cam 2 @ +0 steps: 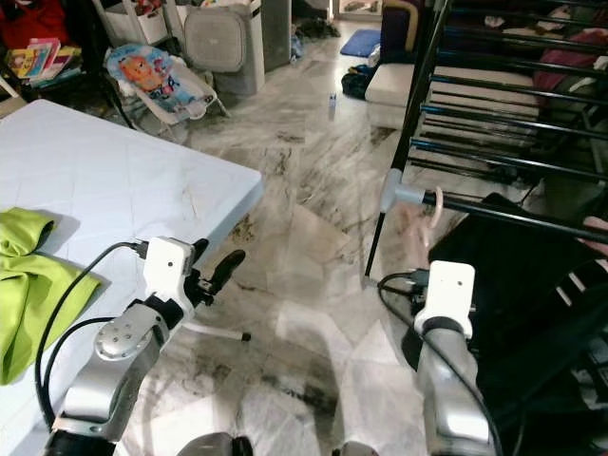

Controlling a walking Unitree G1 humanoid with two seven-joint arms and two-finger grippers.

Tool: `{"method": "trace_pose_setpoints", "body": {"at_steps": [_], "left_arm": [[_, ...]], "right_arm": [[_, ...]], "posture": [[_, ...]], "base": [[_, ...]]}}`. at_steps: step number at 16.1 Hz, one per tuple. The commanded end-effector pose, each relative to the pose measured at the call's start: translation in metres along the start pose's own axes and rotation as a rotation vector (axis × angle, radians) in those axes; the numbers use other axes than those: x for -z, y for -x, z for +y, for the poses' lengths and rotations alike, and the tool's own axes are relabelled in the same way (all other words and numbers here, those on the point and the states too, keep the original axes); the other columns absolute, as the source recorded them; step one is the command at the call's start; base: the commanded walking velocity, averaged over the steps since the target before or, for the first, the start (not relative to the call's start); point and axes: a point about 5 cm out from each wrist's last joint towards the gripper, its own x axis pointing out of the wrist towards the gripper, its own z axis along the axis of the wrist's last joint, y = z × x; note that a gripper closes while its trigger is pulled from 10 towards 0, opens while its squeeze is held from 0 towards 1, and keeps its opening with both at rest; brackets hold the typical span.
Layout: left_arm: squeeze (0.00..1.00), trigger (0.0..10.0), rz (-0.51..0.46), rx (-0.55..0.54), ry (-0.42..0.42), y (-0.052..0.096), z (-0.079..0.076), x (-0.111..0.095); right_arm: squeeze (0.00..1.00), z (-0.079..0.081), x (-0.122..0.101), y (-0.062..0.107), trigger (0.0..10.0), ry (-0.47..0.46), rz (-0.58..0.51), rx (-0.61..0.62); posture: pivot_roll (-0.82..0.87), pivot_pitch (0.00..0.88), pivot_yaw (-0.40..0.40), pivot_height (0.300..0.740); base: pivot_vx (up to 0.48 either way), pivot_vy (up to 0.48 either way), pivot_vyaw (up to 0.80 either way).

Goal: Hang hanger

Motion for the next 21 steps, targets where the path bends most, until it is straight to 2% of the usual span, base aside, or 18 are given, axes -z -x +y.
{"method": "trace_pose_setpoints", "body": {"at_steps": [1, 4, 8, 12, 13, 15, 17, 20, 21], "left_arm": [[0.00, 10.0, -0.017, -0.014, -0.032, 0.002, 0.002, -0.007], [0.00, 10.0, -0.007, -0.026, -0.030, 0.002, 0.005, -0.006], [0.00, 10.0, 0.003, -0.007, -0.038, 0.002, 0.001, -0.005], [0.00, 10.0, 0.016, 0.006, -0.035, 0.002, -0.004, -0.003], [0.00, 10.0, 0.017, 0.006, -0.034, 0.002, -0.004, -0.002], [0.00, 10.0, 0.018, 0.006, -0.034, 0.000, -0.006, -0.002], [0.00, 10.0, 0.018, 0.003, -0.032, 0.000, -0.007, -0.003], [0.00, 10.0, 0.019, 0.000, -0.033, -0.001, -0.008, -0.003], [0.00, 10.0, 0.020, -0.003, -0.032, -0.001, -0.008, -0.003]], "right_arm": [[1.00, 0.000, -0.017, 0.005, 10.0, 0.013, -0.106, 0.008], [1.00, 0.004, -0.012, 0.006, 10.0, -0.023, -0.050, 0.006], [1.00, 0.008, -0.012, 0.006, 10.0, -0.018, -0.038, -0.025], [0.99, -0.001, -0.025, 0.016, 10.0, 0.018, -0.145, -0.012], [0.00, -0.001, -0.026, 0.017, 10.0, 0.020, -0.150, -0.013], [0.00, 0.002, -0.028, 0.016, 10.0, -0.022, -0.165, -0.046], [0.00, 0.005, -0.030, 0.013, 10.0, -0.023, -0.157, -0.075], [0.00, 0.011, -0.028, 0.009, 10.0, 0.018, -0.146, -0.093], [0.00, 0.014, -0.030, 0.008, 10.0, 0.088, -0.162, -0.093]], "posture": [[-0.03, 0.000, 0.068, 0.740], [-0.02, 0.000, 0.066, 0.740], [-0.03, 0.000, 0.064, 0.740], [-0.03, 0.000, 0.054, 0.740], [-0.03, 0.000, 0.052, 0.740], [-0.03, 0.000, 0.049, 0.740], [-0.03, 0.000, 0.045, 0.740], [-0.02, 0.000, 0.036, 0.740], [-0.02, 0.000, 0.034, 0.740]], "base": [[0.000, 0.000, 0.00], [0.000, 0.000, 0.00], [0.000, 0.000, 0.00], [0.000, 0.000, 0.00], [0.000, 0.000, 0.00], [-0.287, 0.000, 0.00], [-0.309, 0.000, 0.00], [-0.310, 0.000, 0.00], [-0.311, 0.000, 0.00]]}}
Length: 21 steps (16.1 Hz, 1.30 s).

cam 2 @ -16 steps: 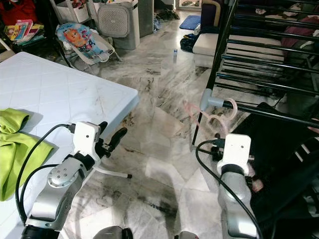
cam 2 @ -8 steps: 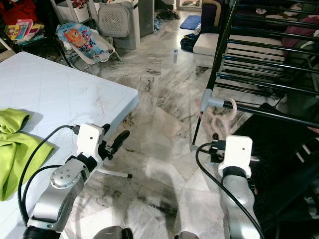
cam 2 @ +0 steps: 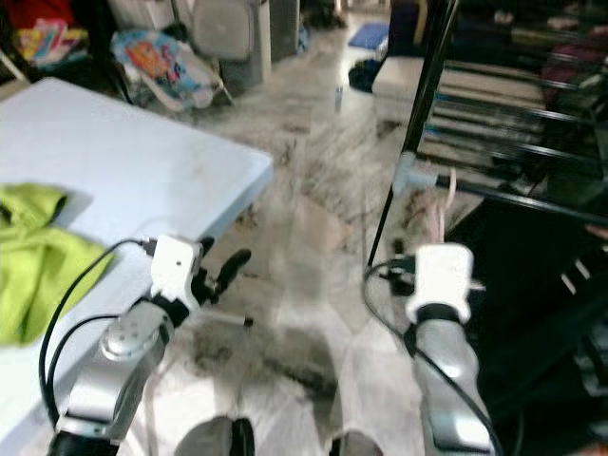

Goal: Hang hanger

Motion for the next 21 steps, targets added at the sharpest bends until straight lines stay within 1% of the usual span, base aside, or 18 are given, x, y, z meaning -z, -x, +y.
{"method": "trace_pose_setpoints", "body": {"at_steps": [1, 2, 3, 5, 8, 10, 11, 13, 14, 15, 19, 21], "left_arm": [[0.00, 10.0, 0.004, -0.016, -0.011, 0.002, 0.001, -0.001], [0.00, 10.0, 0.005, -0.017, -0.011, 0.002, 0.001, 0.000], [0.00, 10.0, 0.007, -0.018, -0.011, 0.002, 0.001, 0.000], [0.00, 10.0, 0.008, -0.019, -0.011, 0.002, 0.001, 0.000], [0.00, 10.0, 0.010, -0.024, -0.009, 0.003, 0.001, 0.000], [0.00, 10.0, 0.011, -0.026, -0.010, 0.004, 0.001, -0.001], [0.00, 10.0, 0.011, -0.030, -0.008, 0.004, 0.001, -0.001], [0.00, 10.0, 0.007, -0.033, -0.009, 0.004, 0.002, -0.001], [0.00, 10.0, 0.004, -0.038, -0.010, 0.004, 0.002, -0.001], [0.00, 10.0, 0.002, -0.060, -0.013, 0.004, 0.004, -0.002], [0.00, 10.0, 0.004, -0.220, -0.005, 0.005, 0.021, -0.001], [0.00, 10.0, -0.004, -0.282, -0.029, 0.004, 0.028, -0.004]], "right_arm": [[0.00, 0.003, 0.005, 0.000, 10.0, -0.072, 0.051, -0.005], [0.00, 0.004, 0.005, 0.000, 10.0, -0.109, 0.066, -0.007], [0.00, 0.003, 0.000, -0.003, 10.0, -0.011, -0.008, -0.010], [0.00, 0.008, -0.007, -0.002, 10.0, -0.062, -0.029, -0.106], [0.00, 0.008, -0.009, -0.002, 10.0, -0.096, -0.041, -0.120], [0.00, 0.009, -0.009, -0.001, 10.0, -0.100, -0.046, -0.136], [0.00, 0.012, -0.010, -0.001, 10.0, -0.087, -0.056, -0.151], [0.00, 0.013, -0.011, -0.001, 10.0, -0.087, -0.066, -0.166], [0.00, 0.013, -0.012, -0.001, 10.0, -0.084, -0.075, -0.174], [0.00, 0.015, -0.014, -0.001, 10.0, -0.078, -0.089, -0.189], [0.00, 0.020, -0.015, -0.001, 10.0, -0.093, -0.102, -0.222], [0.00, 0.020, -0.017, -0.003, 10.0, -0.093, -0.113, -0.234]], "posture": [[-0.02, 0.000, 0.032, 0.740], [-0.02, 0.000, 0.032, 0.740], [-0.02, 0.000, 0.031, 0.740], [-0.02, 0.000, 0.030, 0.740], [-0.01, 0.000, 0.029, 0.740], [-0.01, 0.000, 0.028, 0.740], [-0.01, 0.000, 0.028, 0.740], [0.00, 0.000, 0.026, 0.740], [0.00, 0.000, 0.026, 0.740], [0.00, 0.000, 0.025, 0.740], [0.01, 0.000, 0.026, 0.740], [0.01, 0.000, 0.022, 0.740]], "base": [[-0.307, 0.000, 0.00], [-0.311, 0.000, 0.00], [-0.311, 0.000, 0.00], [-0.309, 0.000, 0.00], [-0.304, 0.000, 0.00], [-0.276, 0.000, 0.00], [-0.251, 0.000, 0.00], [0.000, 0.000, 0.00], [0.000, 0.000, 0.80], [0.000, 0.000, 0.80], [0.000, 0.000, 0.80], [0.000, 0.000, 0.80]]}}
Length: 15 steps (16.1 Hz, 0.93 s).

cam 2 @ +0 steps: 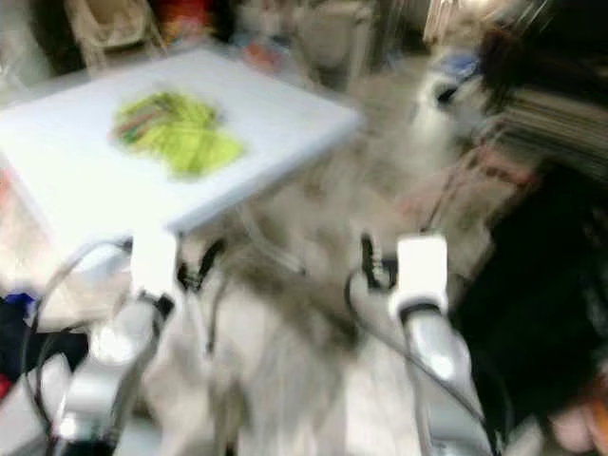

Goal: Hang hanger

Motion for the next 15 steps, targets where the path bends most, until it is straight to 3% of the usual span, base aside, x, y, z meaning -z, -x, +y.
{"method": "trace_pose_setpoints", "body": {"at_steps": [1, 6, 15], "left_arm": [[0.00, 10.0, -0.009, -0.047, -0.021, -0.002, 0.007, -0.002], [0.00, 10.0, 0.028, -0.222, -0.016, -0.003, 0.029, 0.004], [0.00, 10.0, 0.027, -0.254, -0.013, -0.004, 0.031, 0.006]], "right_arm": [[0.00, 0.002, -0.004, -0.003, 10.0, -0.006, -0.022, -0.020], [0.00, 0.004, -0.006, -0.005, 10.0, 0.000, -0.037, -0.047], [0.00, 0.010, -0.009, -0.008, 10.0, -0.010, -0.060, -0.098]], "posture": [[0.01, 0.000, 0.021, 0.740], [0.01, 0.000, 0.014, 0.740], [0.01, 0.000, 0.009, 0.740]], "base": [[0.000, 0.000, 0.80], [0.000, 0.000, 0.80], [0.000, 0.000, 0.79]]}}
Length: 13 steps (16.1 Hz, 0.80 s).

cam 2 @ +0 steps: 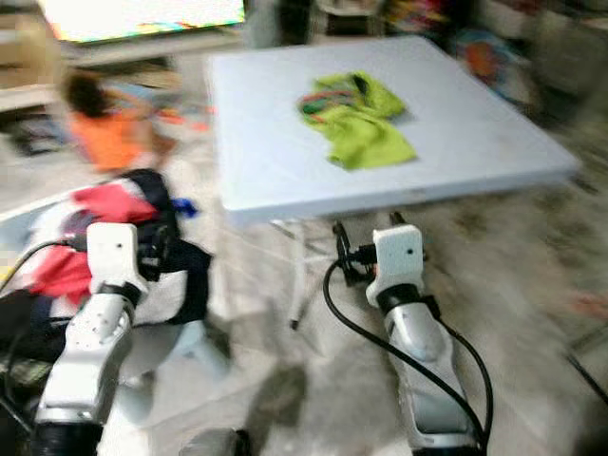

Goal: Hang hanger

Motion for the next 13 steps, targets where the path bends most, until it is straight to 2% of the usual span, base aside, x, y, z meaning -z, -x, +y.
{"method": "trace_pose_setpoints", "body": {"at_steps": [1, 6, 13], "left_arm": [[0.00, 10.0, 0.003, -0.004, -0.021, -0.0006, 0.0010, -0.0001], [0.00, 10.0, -0.001, 0.007, -0.013, 0.0006, 0.0000, -0.0002], [0.00, 10.0, 0.003, 0.043, 0.009, -0.0006, -0.0080, -0.0017]], "right_arm": [[0.00, -0.0008, 0.0005, 0.0000, 10.0, -0.008, -0.001, 0.003], [0.00, -0.0020, 0.0000, 0.0000, 10.0, -0.018, -0.008, 0.008], [0.00, -0.0032, 0.0001, 0.0005, 10.0, -0.045, -0.009, 0.023]], "posture": [[0.02, 0.000, 0.010, 0.740], [0.02, 0.000, 0.010, 0.740], [0.01, 0.000, 0.016, 0.740]], "base": [[0.000, 0.000, 0.79], [0.000, 0.000, 0.78], [0.000, 0.480, 0.00]]}}
